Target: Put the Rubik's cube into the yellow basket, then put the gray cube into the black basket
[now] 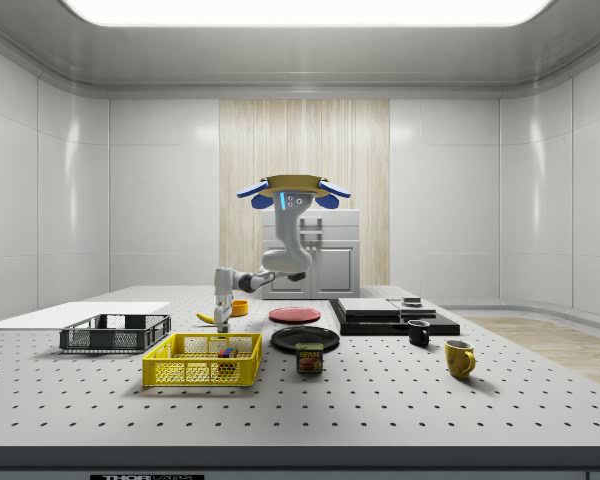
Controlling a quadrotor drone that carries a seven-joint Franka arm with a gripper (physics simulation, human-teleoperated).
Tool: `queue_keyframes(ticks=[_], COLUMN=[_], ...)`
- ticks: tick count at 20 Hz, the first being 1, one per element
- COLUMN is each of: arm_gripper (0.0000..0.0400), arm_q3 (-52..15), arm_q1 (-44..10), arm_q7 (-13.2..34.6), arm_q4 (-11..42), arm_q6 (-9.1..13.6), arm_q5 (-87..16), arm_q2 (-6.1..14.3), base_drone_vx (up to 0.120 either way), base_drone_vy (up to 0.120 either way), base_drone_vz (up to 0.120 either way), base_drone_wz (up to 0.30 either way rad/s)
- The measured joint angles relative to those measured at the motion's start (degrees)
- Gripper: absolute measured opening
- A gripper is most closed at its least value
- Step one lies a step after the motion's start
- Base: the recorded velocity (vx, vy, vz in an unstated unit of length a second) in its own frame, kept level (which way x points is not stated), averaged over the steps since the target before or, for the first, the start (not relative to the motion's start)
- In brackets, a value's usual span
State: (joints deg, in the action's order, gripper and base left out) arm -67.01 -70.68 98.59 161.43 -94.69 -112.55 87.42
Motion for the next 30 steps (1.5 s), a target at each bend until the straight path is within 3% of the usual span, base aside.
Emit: queue_keyframes(ticks=[21, 25, 30], arm_gripper=[0.0400, 0.0305, 0.0266], arm_q3=[0.8, 0.8, 0.8], arm_q1=[1.0, 1.1, 1.2], arm_q7=[-1.0, -1.1, -1.2], arm_q4=[-0.1, -0.1, -0.1], arm_q6=[0.7, 0.8, 1.0], arm_q5=[-1.0, -1.1, -1.2], arm_q2=[-1.0, -1.1, -1.3], base_drone_vx=[0.000, 0.000, 0.000], base_drone_vy=[0.000, 0.000, 0.000], base_drone_vz=[0.000, 0.000, 0.000], base_drone_wz=[0.000, 0.000, 0.000])
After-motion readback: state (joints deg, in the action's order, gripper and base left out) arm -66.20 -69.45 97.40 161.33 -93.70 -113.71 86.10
